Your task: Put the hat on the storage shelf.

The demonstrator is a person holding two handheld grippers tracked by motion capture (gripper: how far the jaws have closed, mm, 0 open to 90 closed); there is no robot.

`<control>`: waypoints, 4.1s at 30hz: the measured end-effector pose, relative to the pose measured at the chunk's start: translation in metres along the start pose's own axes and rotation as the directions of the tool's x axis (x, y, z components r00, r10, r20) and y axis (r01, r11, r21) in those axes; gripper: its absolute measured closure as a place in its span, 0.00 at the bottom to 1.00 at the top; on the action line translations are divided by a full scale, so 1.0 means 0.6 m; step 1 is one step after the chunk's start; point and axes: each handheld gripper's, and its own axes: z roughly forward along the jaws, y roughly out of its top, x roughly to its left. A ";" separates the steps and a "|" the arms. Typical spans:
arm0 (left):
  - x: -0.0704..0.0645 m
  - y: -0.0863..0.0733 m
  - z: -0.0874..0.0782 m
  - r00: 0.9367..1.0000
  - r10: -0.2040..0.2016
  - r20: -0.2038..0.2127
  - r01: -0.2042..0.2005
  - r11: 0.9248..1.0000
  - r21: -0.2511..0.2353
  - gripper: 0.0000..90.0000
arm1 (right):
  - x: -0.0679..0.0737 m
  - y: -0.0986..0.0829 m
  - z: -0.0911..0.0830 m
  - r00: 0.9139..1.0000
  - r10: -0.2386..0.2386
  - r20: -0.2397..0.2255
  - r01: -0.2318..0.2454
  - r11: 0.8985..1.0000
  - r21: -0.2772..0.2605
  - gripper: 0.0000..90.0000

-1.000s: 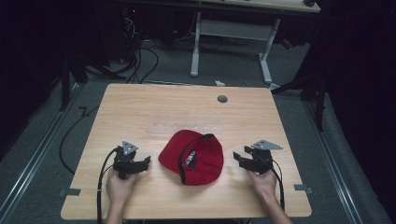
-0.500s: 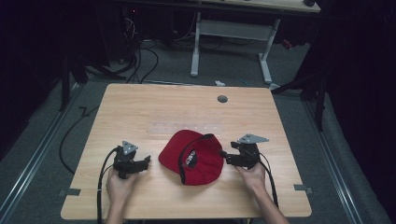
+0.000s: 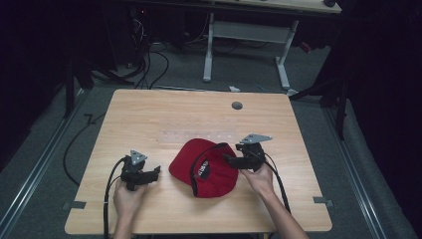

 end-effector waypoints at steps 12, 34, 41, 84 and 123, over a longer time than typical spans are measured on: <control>0.000 0.000 0.001 1.000 0.003 -0.003 -0.003 1.000 0.000 0.28 | 0.010 0.023 0.047 0.997 -0.023 -0.071 0.025 0.999 0.029 0.35; -0.001 -0.001 0.001 1.000 0.006 -0.001 -0.006 1.000 0.000 0.27 | 0.000 0.014 0.079 0.990 -0.042 -0.135 0.047 0.998 0.030 0.75; -0.001 -0.001 0.001 1.000 0.006 -0.001 -0.006 1.000 0.000 0.27 | -0.009 0.012 0.072 0.979 -0.057 -0.197 0.062 0.998 0.018 0.87; -0.004 -0.003 -0.001 1.000 0.004 -0.012 -0.004 1.000 0.008 0.23 | -0.011 0.029 -0.051 0.973 0.094 -0.212 -0.102 0.994 -0.027 0.93; -0.196 -0.042 -0.048 0.896 0.321 0.306 -0.330 0.944 -0.022 0.17 | -0.028 0.045 -0.086 0.944 0.220 -0.246 -0.232 0.973 -0.018 0.93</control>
